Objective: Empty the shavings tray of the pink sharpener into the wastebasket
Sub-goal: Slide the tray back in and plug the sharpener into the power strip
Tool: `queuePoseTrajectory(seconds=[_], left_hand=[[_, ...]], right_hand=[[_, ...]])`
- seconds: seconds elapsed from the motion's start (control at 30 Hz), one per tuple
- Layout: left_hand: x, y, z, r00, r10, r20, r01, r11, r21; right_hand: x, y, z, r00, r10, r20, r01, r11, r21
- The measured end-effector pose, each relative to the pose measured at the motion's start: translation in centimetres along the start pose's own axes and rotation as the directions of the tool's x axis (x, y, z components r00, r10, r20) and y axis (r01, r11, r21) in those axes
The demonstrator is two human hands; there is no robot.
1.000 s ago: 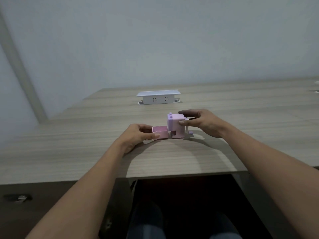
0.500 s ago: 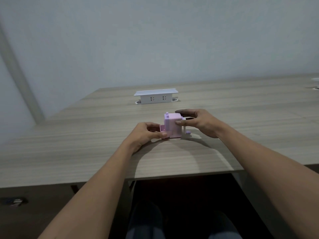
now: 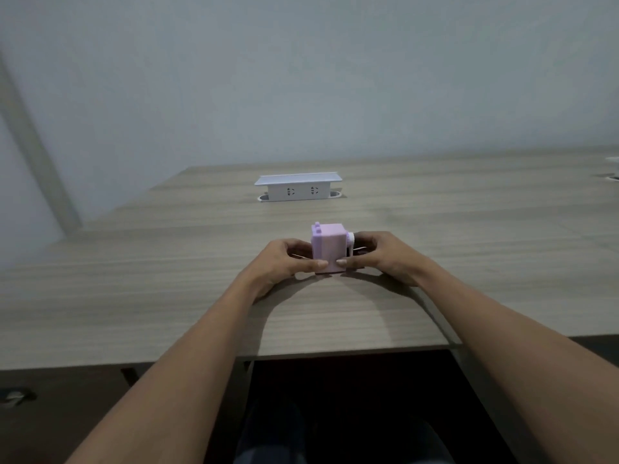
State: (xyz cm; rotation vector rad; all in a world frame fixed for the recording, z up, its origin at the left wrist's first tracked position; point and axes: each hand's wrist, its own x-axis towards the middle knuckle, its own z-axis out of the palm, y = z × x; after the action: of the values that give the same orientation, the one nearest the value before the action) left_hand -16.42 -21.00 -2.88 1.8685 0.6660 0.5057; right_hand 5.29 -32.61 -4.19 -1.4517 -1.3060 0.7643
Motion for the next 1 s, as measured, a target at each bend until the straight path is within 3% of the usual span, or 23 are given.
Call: queuePoseTrajectory(seconds=[0.2,0.37,1.0], left_hand=[[2.6,0.2,-0.1,0.999,0.042,-0.019,-0.043,0.997,-0.065],[6.5,1.2,-0.9,0.998,0.069,-0.009,-0.070,0.997,-0.022],[23.8,0.2,-4.4,0.992,0.119,-0.049,-0.120,0.993,-0.006]], right_hand=[[2.0,-0.4,-1.4,1.000,-0.005,-0.020,0.006,0.999,0.052],[4.9,-0.8,-3.4,0.999,-0.014,-0.045,0.014,1.000,-0.013],[20.7,2.0,-9.2,0.996,-0.035,-0.083,0.036,0.999,0.005]])
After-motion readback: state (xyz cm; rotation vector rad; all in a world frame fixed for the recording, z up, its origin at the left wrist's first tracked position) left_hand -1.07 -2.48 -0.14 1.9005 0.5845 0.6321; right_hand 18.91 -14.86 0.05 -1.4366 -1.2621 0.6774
